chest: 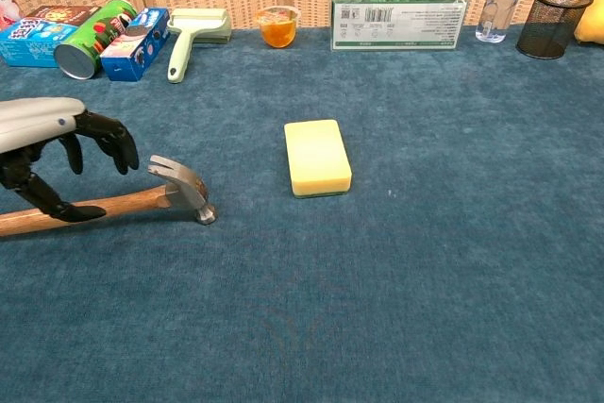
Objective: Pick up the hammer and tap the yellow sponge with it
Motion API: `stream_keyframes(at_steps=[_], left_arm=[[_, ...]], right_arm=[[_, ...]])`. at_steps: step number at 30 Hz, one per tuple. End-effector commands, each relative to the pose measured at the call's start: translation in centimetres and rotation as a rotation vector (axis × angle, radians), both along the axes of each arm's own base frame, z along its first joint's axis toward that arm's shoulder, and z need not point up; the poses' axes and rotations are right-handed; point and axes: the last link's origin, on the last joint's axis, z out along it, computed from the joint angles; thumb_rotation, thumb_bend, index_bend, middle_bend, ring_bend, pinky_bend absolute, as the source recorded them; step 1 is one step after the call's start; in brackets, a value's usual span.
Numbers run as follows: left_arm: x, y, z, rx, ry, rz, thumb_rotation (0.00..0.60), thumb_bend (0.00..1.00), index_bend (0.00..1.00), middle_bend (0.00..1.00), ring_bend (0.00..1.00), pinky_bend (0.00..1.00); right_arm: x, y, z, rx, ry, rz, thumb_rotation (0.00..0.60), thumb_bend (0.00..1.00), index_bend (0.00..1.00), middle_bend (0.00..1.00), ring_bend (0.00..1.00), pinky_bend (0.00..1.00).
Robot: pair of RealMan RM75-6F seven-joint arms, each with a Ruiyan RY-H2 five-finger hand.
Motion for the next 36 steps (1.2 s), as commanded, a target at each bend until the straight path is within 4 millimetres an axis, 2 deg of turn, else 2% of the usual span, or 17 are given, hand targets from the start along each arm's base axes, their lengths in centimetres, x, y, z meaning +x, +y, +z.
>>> stream_keyframes(at_steps=[1, 6, 10, 18, 23, 26, 28, 32, 36], left_arm=[[0.7, 0.6, -1.3, -0.025, 0.002, -0.005, 0.600, 0.29, 0.33, 0.34, 0.23, 0.37], [1.0, 1.0, -2.9, -0.052, -0.001, 0.025, 0.600, 0.30, 0.33, 0.34, 0.23, 0.37], [0.9, 1.0, -3.3, -0.064, 0.007, 0.031, 0.600, 0.33, 0.33, 0.34, 0.23, 0.39], [0.2, 1.0, -3.6, -0.060, 0.014, 0.058, 0.600, 0.51, 0.33, 0.34, 0.29, 0.48], [-0.1, 0.7, -3.9, -0.072, 0.034, 0.054, 0.600, 0.64, 0.40, 0.39, 0.36, 0.55], [-0.4, 0.5, -4.0, -0.088, 0.063, 0.050, 0.600, 0.73, 0.49, 0.46, 0.45, 0.62], [-0.3, 0.5, -3.9, -0.083, 0.065, 0.047, 0.600, 0.77, 0.58, 0.53, 0.53, 0.67], [0.0, 1.1, -3.6, -0.039, 0.046, 0.047, 0.600, 0.79, 0.62, 0.63, 0.63, 0.74], [0.2, 1.7, -3.0, 0.010, -0.052, 0.083, 0.600, 0.79, 0.65, 0.69, 0.68, 0.78]], right_arm=[[-0.2, 0.1, 0.2, -0.006, 0.000, -0.005, 0.600, 0.33, 0.28, 0.32, 0.34, 0.40], [-0.4, 0.3, 0.4, -0.009, -0.003, -0.018, 0.600, 0.33, 0.27, 0.32, 0.34, 0.40], [-0.5, 0.5, 0.4, -0.012, -0.007, -0.024, 0.600, 0.33, 0.28, 0.32, 0.34, 0.40], [-0.5, 0.6, 0.4, -0.013, -0.018, -0.036, 0.600, 0.33, 0.27, 0.32, 0.34, 0.40], [-0.4, 0.8, 0.5, -0.019, -0.033, -0.034, 0.600, 0.33, 0.28, 0.32, 0.34, 0.39], [-0.3, 1.0, 0.6, -0.026, -0.044, -0.040, 0.600, 0.33, 0.27, 0.32, 0.34, 0.39], [-0.3, 1.2, 0.7, -0.031, -0.050, -0.044, 0.600, 0.33, 0.28, 0.32, 0.34, 0.39], [-0.3, 1.5, 0.7, -0.037, -0.055, -0.053, 0.600, 0.33, 0.28, 0.32, 0.34, 0.39], [-0.2, 1.6, 0.8, -0.041, -0.057, -0.058, 0.600, 0.33, 0.27, 0.32, 0.34, 0.39]])
